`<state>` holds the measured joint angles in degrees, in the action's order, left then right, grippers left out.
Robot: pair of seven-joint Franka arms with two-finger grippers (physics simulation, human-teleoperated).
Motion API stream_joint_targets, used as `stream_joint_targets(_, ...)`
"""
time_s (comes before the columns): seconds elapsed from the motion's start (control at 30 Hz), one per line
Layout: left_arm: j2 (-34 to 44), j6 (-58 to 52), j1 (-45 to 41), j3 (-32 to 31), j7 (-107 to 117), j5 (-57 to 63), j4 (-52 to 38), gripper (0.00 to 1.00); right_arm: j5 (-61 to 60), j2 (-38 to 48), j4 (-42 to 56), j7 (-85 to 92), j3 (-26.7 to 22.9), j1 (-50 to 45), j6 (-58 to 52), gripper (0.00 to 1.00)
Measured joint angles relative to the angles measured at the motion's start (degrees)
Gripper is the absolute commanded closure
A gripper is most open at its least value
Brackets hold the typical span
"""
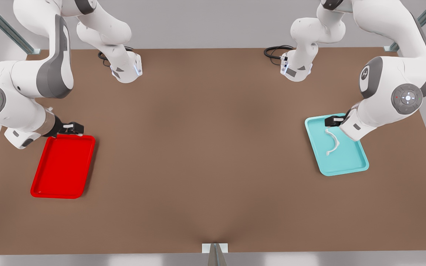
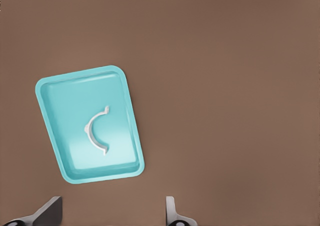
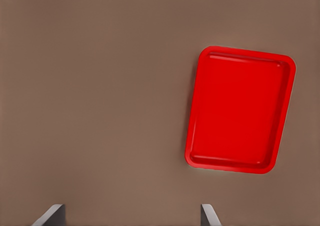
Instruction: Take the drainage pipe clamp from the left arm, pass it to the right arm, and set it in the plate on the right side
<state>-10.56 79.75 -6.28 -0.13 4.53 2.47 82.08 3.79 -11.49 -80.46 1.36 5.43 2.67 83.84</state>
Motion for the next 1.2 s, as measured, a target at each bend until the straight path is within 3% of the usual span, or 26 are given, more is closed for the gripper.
stream_joint_targets(0.1, -0.16, 0.72, -0.1, 0.32, 0.53, 0.03, 3.11, 0.0, -0.61, 0.0, -0.07, 0.1, -0.21, 0.23, 0.67, 0.0)
stream_joint_targets(0.17, -1.01, 4.39, -1.22, 5.02, 1.44, 0.37, 13.38, 0.0, -1.0, -0.08, -0.4, 0.17, -0.24, 0.64, 1.08, 0.0)
stream_joint_targets(0.3, -3.17, 19.78, 0.95, 10.88, 4.5, 0.52, 32.04, 0.0, -1.34, -0.15, -0.88, 0.34, -0.25, 0.92, 1.78, 0.0)
stream_joint_targets(0.47, -5.12, 37.23, 4.14, 12.51, 8.52, -0.13, 43.71, 0.0, -1.61, -0.08, -1.63, 0.73, -0.25, 1.49, 2.43, 0.0)
stream_joint_targets(0.8, -7.19, 57.74, 6.14, 16.47, 14.21, -5.8, 56.11, 0.0, -1.5, -0.27, -2.42, 1.33, -0.09, 1.38, 3.29, 0.0)
stream_joint_targets(1.13, -8.71, 67.09, 8.38, 16.57, 14.51, -13.98, 58.29, 0.0, -1.38, -0.18, -2.98, 1.68, -0.08, 1.37, 3.64, 0.0)
stream_joint_targets(1.17, -8.76, 67.44, 8.28, 16.56, 14.43, -14.33, 58.38, 0.17, -1.38, -0.18, -2.98, 1.71, -0.08, 1.37, 3.65, 0.0)
stream_joint_targets(1.2, -8.78, 67.67, 8.19, 16.58, 14.67, -14.23, 58.43, 0.41, -1.38, -0.18, -2.98, 1.73, -0.07, 1.38, 3.66, 0.0)
